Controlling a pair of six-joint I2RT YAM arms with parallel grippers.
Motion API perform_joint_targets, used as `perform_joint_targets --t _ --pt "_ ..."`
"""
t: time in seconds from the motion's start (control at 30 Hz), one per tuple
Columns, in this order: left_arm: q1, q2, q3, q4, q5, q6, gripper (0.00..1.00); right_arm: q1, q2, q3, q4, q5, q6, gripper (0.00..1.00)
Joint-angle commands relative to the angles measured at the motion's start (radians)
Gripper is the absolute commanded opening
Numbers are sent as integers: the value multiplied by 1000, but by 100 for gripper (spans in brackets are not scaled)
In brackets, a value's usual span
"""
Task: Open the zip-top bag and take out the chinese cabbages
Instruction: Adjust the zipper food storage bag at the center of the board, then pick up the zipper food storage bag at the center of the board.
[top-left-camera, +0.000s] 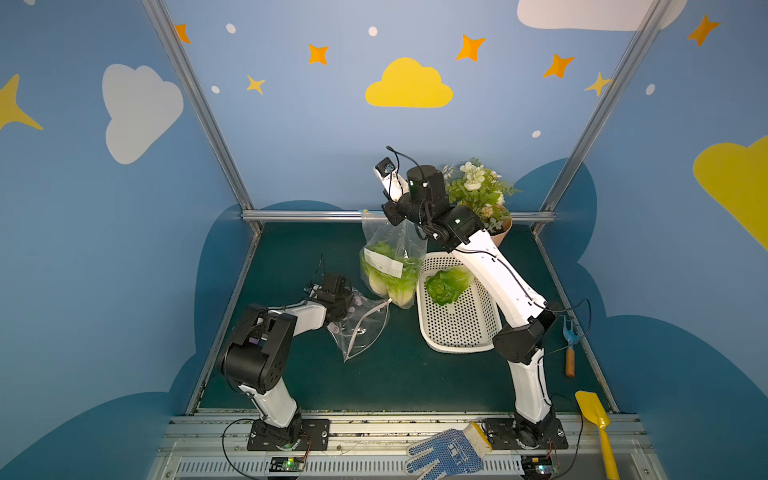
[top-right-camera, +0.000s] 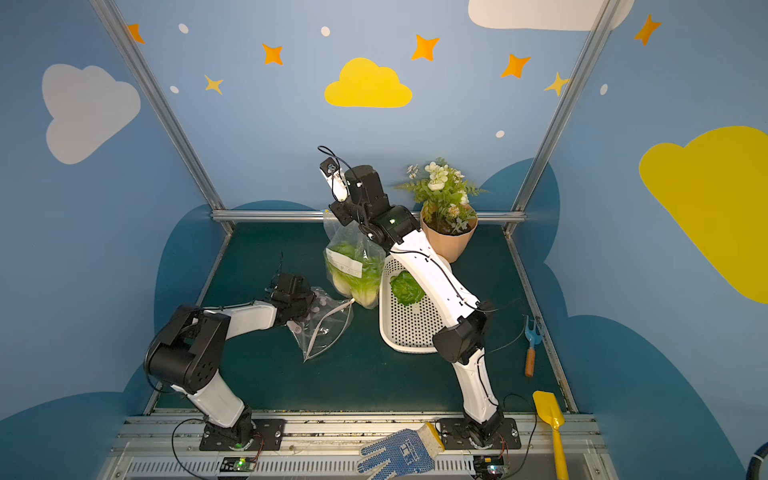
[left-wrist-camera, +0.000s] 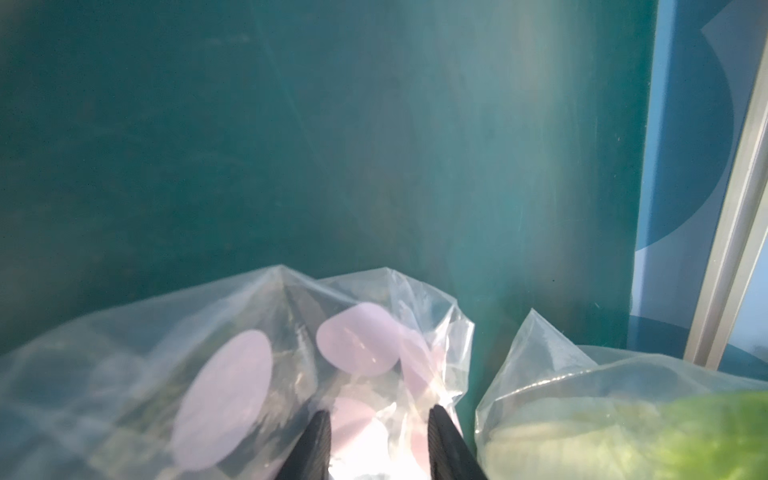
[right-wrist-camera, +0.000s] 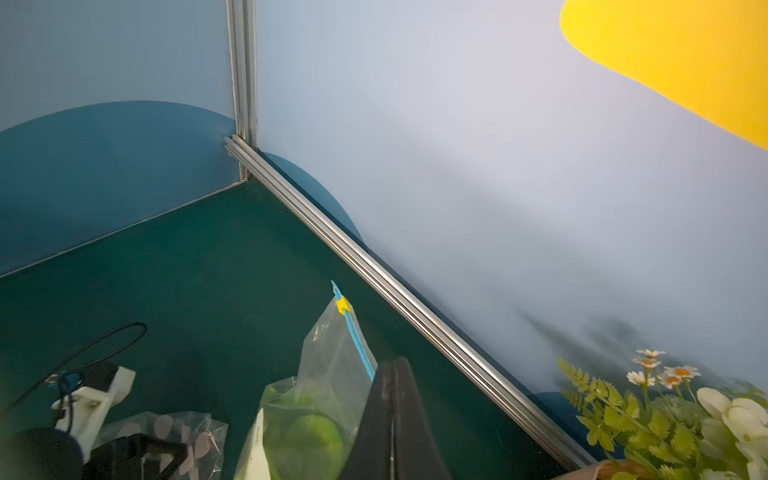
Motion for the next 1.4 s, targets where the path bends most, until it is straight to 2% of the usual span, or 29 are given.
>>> perform_joint_targets --t 0.0,0.07,0.1,0.13,0.17,0.33,0.47,0.57,0.7,0.9,1.1,1.17,1.2,1.37 --pt "1 8 -23 -78 -2 17 41 11 -52 -23 -31 -39 -11 0" --pt "-1 -31 -50 -82 -16 15 42 3 -67 -83 -31 -21 -35 0" --pt "-1 -51 -65 -83 -22 17 43 -9 -71 -102 -34 -10 -35 15" --pt "-1 -68 -76 -87 -27 22 44 -22 -74 -111 -43 -25 -35 47" --pt "-2 -83 -82 -97 -32 25 45 -37 -77 -115 -47 -44 -35 64" --pt "-8 -122 -84 -123 -44 57 59 -109 -79 -88 -54 -149 -35 83" --pt "-12 -142 -73 -132 -39 74 69 -180 -12 60 -205 -271 -18 89" --pt "-16 -165 -63 -141 -39 94 71 -227 19 115 -300 -380 16 89" --pt "-18 -213 -45 -175 -51 139 74 -261 33 111 -376 -520 51 90" --pt "-22 -303 -21 -234 -86 193 78 -259 73 106 -428 -599 59 90" --pt "-21 -385 -20 -264 -106 222 79 -256 114 105 -445 -591 68 88" --pt "-21 -414 -20 -271 -109 231 79 -257 123 106 -445 -588 70 85" --pt "-21 -426 -19 -276 -109 233 79 -257 124 105 -445 -593 70 79" --pt "-12 -484 3 -317 -107 260 79 -247 113 105 -428 -619 77 7"
